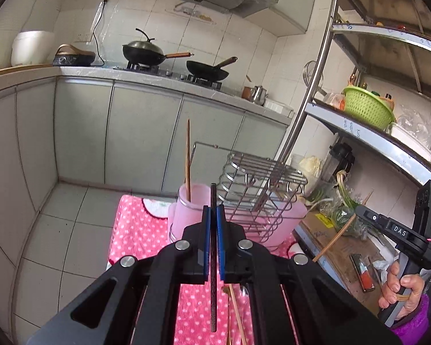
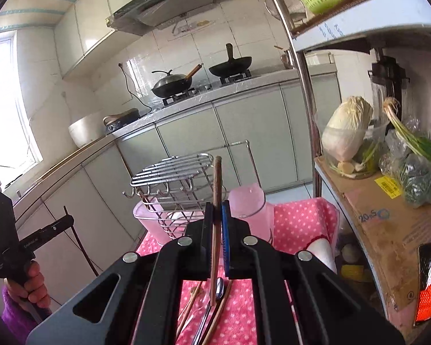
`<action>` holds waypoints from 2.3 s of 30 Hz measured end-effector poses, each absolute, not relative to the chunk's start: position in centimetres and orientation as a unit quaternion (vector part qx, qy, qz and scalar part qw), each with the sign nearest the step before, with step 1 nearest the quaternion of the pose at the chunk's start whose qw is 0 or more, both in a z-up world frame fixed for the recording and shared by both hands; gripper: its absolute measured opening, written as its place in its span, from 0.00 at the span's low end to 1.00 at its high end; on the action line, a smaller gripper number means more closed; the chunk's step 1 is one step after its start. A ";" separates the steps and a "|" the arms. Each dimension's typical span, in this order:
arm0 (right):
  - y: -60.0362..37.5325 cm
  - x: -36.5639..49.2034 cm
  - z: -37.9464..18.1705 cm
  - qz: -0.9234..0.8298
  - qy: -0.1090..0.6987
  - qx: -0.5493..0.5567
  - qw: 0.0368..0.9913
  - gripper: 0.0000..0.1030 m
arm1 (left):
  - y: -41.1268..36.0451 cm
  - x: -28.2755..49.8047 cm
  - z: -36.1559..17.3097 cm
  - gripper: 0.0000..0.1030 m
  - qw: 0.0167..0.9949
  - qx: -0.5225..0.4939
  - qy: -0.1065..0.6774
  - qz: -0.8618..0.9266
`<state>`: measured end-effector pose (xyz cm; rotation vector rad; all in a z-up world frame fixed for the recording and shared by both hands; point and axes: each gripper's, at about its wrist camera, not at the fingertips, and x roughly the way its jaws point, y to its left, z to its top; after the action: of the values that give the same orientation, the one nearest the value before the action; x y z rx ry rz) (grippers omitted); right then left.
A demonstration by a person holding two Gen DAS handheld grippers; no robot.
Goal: Organize utensils
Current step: 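Lift the dark chopstick toward the pink cup with the left tool while the right tool lifts a wooden chopstick, then insert the dark chopstick into the pink cup with the left tool while the right tool inserts its chopstick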
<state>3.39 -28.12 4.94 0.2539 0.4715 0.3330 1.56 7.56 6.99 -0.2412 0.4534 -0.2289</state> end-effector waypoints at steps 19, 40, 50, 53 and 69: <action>-29.8 6.6 15.3 0.123 0.106 0.102 0.981 0.06 | 8.8 11.8 13.6 0.03 0.977 -0.146 0.145 -0.053; -28.0 15.8 9.4 0.129 0.245 0.091 0.957 0.06 | 8.8 18.6 4.0 0.03 0.960 -0.126 0.247 -0.044; -26.3 18.8 5.3 0.140 0.326 0.085 0.931 0.06 | 7.9 19.9 0.6 0.04 0.945 -0.130 0.295 -0.054; -26.3 19.1 5.0 0.137 0.330 0.085 0.930 0.06 | 7.6 20.2 0.2 0.04 0.943 -0.128 0.304 -0.054; -27.6 17.5 7.7 0.140 0.318 0.085 0.934 0.34 | 9.1 19.1 1.6 0.34 0.942 -0.148 0.299 -0.034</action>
<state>17.46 -27.64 7.66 0.1744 0.6503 0.2870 19.08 9.12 1.60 -0.3010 0.6095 -0.0691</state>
